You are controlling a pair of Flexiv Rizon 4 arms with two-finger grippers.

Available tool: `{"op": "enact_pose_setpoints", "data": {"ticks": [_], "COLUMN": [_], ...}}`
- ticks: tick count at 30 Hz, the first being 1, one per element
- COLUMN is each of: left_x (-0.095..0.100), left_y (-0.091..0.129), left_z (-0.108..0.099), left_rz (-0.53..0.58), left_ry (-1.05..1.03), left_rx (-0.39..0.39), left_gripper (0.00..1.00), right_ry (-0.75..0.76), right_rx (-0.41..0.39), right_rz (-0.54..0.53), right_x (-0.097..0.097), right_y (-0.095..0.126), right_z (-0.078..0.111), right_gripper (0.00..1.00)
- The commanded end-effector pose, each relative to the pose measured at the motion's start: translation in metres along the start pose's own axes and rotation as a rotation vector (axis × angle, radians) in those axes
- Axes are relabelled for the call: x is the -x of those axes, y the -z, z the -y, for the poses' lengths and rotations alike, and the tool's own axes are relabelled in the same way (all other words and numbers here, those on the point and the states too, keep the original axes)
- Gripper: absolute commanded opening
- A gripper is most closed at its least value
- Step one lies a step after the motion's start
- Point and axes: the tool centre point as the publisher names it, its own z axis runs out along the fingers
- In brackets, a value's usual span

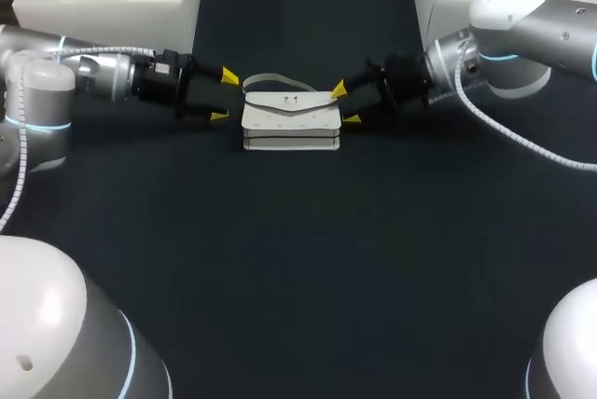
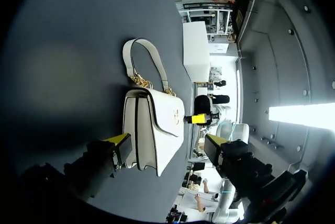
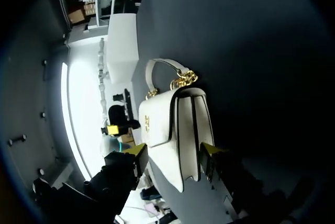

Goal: Pick up the bag, open it, inspect its contents, close it, and place it on the opposite side

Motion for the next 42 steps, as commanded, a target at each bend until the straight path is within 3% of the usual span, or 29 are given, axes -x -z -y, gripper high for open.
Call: {"op": "enact_pose_setpoints", "data": {"ticks": [1, 4, 17, 20, 22, 25, 34, 40, 42], "left_x": [-0.004, -0.002, 0.003, 0.004, 0.004, 0.006, 0.005, -0.01, -0.016], "left_y": [0.011, 0.017, 0.025, 0.026, 0.026, 0.028, 0.042, 0.063, 0.069], "left_z": [-0.01, -0.008, -0.006, -0.005, -0.005, -0.002, 0.011, 0.018, 0.018], "left_rz": [0.03, 0.049, 0.071, 0.075, 0.078, 0.086, 0.209, 0.373, 0.473], "left_ry": [0.01, 0.016, 0.034, 0.034, 0.033, 0.029, -0.038, -0.065, -0.075], "left_rx": [-0.101, -0.12, -0.132, -0.128, -0.125, -0.107, 0.099, 0.13, 0.145], "left_gripper": [1.0, 1.0, 1.0, 1.0, 1.0, 1.0, 1.0, 1.0, 1.0], "right_ry": [-0.002, -0.003, 0.013, 0.015, 0.014, 0.017, 0.038, 0.023, 0.023], "right_rx": [0.021, 0.017, -0.015, -0.021, -0.024, -0.028, -0.044, -0.071, -0.071], "right_rz": [0.019, 0.023, 0.044, 0.044, 0.044, 0.044, 0.083, 0.145, 0.145], "right_x": [0.001, 0.003, 0.002, 0.001, 0.001, 0.001, 0.01, 0.026, 0.026], "right_y": [0.0, -0.001, -0.012, -0.014, -0.014, -0.011, 0.028, 0.066, 0.066], "right_z": [0.01, 0.013, 0.017, 0.014, 0.013, 0.011, 0.004, -0.002, -0.002], "right_gripper": [0.44, 0.36, 0.3, 0.19, 0.02, 0.0, 0.0, 0.0, 0.0]}}
